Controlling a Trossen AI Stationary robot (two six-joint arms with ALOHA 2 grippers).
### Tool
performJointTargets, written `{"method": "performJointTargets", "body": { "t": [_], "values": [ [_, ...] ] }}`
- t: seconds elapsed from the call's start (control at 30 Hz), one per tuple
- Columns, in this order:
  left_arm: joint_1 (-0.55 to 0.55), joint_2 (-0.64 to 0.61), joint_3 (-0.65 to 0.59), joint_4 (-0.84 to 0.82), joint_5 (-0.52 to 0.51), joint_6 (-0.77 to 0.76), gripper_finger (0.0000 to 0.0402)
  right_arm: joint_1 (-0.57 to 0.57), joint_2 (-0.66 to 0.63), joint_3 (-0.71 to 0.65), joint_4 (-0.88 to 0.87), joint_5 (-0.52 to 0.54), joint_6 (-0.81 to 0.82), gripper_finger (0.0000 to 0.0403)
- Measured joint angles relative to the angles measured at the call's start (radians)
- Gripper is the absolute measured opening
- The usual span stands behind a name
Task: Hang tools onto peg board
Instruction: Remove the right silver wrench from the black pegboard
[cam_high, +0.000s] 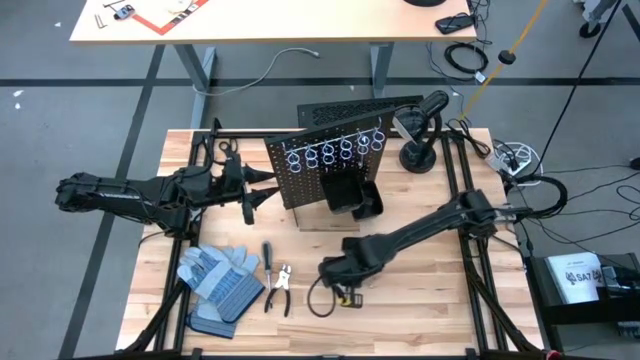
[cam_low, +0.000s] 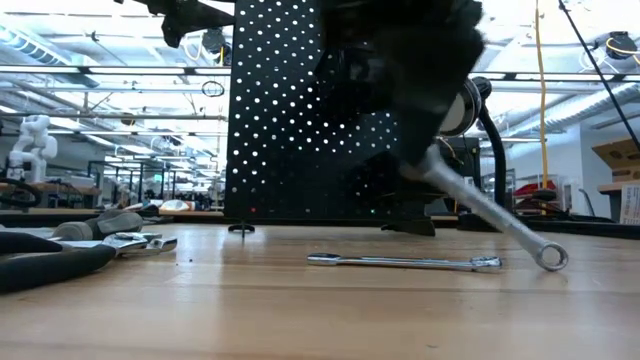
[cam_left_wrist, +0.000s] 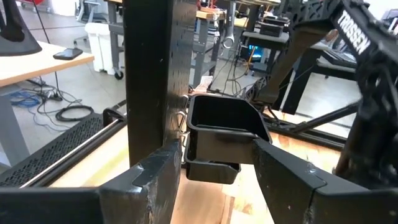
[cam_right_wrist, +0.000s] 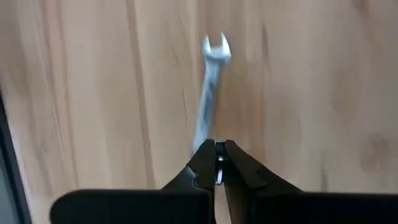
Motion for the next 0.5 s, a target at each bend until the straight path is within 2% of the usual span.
{"method": "performJointTargets", "body": {
  "t": [0.1,0.33,0.5],
  "values": [
    [0.0,0.0,0.0,0.0,0.0,-0.001,0.0206,-0.011,0.042,0.0,0.077,-0.025,-0.022,0.0004],
    [0.0,0.0,0.0,-0.002,0.0,-0.001,0.0206,-0.031,0.076,0.0,0.103,-0.012,-0.035,0.0007],
    [0.0,0.0,0.0,-0.001,0.0,0.0,0.0206,-0.032,0.076,0.0,0.164,0.02,-0.067,0.0038]
  ]
}}
